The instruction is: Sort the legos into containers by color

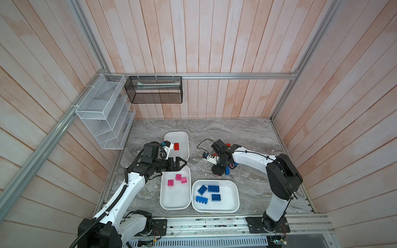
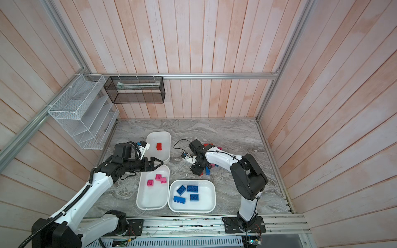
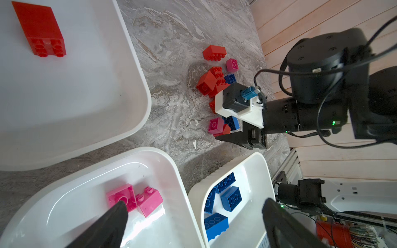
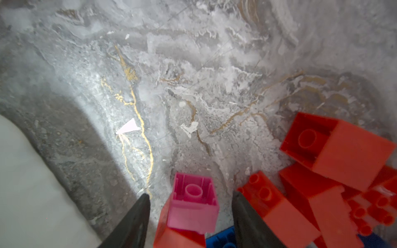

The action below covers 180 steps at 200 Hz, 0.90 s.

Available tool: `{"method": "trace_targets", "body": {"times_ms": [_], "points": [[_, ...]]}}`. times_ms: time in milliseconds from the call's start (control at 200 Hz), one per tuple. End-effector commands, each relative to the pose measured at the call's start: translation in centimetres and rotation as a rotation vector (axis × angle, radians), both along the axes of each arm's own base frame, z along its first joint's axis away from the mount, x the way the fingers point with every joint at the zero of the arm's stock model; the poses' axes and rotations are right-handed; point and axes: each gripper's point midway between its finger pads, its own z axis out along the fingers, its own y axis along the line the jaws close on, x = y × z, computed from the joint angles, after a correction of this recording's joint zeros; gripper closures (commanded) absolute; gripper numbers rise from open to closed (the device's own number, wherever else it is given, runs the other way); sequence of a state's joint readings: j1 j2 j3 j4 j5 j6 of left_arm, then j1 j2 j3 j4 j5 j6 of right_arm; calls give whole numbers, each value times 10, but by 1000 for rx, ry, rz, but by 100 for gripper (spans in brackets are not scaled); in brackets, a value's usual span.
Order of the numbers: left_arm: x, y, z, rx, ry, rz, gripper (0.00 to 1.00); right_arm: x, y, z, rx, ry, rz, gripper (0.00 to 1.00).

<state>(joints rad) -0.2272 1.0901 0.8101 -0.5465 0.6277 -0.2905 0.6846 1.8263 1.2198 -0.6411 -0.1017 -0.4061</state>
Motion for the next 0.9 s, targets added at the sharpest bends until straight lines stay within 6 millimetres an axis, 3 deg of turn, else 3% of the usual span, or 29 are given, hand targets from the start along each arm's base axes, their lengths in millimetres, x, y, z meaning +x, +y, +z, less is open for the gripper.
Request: {"method": "trace_targets", "body": {"times_ms": [0,255,480,735,895], "points": [[0,2,5,9,-23,-4,0,-7,-7,-8,-40,58,-27,47],[1,3,6,10,-25,-4,0,-5,-9,-12,-52,58,-54,63],[1,3,7,13,-28,-5,0,3,-1,5,-6,19,-63,73],[1,3,9,14,-38,-6,0,8,11,39,97,-43,-65,71],[1,3,10,11,-43,-8,0,6,8,33,80,-38,-59,69]]}}
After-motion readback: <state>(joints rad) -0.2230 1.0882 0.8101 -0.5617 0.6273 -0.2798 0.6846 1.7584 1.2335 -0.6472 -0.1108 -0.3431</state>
